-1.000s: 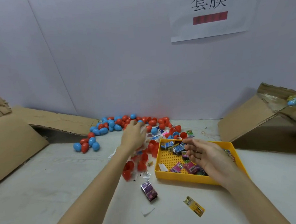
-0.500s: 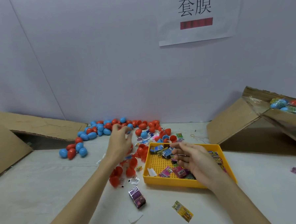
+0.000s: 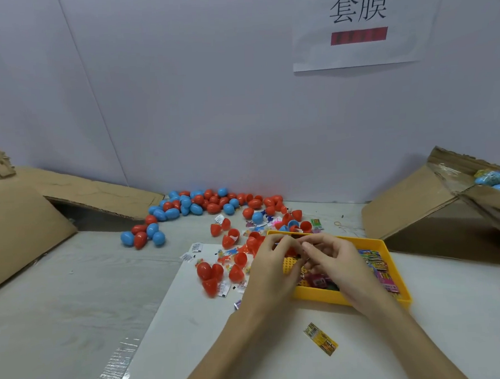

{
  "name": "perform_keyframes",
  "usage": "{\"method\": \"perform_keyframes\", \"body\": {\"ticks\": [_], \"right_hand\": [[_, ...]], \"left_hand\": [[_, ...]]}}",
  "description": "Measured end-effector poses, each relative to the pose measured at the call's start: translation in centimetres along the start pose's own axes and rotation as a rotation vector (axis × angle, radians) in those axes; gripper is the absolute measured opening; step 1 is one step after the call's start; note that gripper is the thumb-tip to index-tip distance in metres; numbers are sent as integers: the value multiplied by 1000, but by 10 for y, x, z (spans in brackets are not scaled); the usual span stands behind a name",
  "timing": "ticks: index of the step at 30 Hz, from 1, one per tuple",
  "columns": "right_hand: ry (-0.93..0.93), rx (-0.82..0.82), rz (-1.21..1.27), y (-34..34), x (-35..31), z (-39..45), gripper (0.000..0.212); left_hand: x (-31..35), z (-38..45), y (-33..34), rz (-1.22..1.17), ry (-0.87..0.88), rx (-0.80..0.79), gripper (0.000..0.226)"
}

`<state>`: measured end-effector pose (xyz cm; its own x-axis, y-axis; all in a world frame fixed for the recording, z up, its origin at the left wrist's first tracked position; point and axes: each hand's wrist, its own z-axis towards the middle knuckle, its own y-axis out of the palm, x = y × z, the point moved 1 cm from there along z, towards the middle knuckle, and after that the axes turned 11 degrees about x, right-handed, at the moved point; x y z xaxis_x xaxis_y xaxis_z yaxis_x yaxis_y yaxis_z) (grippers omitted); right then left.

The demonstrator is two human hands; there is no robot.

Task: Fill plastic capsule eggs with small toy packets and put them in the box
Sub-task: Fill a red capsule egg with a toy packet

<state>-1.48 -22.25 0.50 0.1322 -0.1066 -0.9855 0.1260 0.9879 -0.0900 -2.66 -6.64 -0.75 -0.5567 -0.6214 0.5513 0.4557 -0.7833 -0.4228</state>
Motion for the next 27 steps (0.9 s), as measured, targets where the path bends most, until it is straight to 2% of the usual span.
{"method": "perform_keyframes", "body": {"ticks": [3,9,11,14,17,19,23,27], "right_hand": [[-16,1,16,-2,-2,-1,16],[-12,-34,5,-1,-4,-4,16],[-11,-46,23,-1,-5,-4,20],[-30,-70,17,-2,-4,-4,18],[-42,-72,3,-1,0,-3,16],[-30,-45,10,-2,2,-1,16],[-15,-56,-31,-2,5,0,17],[5,0,41,1,1,1,20]], "left_hand": [[1,-1,1,-18,9,7,14],[0,-2,-1,-7,50,-80,13],[0,-2,-2,-14,59,-130,21],[-1,0,-3,-103,-56,-166,37],[-5,3,-5,-127,-106,-115,59],[-7,5,-7,-187,-144,-54,54],[-8,9,-11,-280,-229,8,29],[-7,9,-13,-266,-179,-23,35]]}}
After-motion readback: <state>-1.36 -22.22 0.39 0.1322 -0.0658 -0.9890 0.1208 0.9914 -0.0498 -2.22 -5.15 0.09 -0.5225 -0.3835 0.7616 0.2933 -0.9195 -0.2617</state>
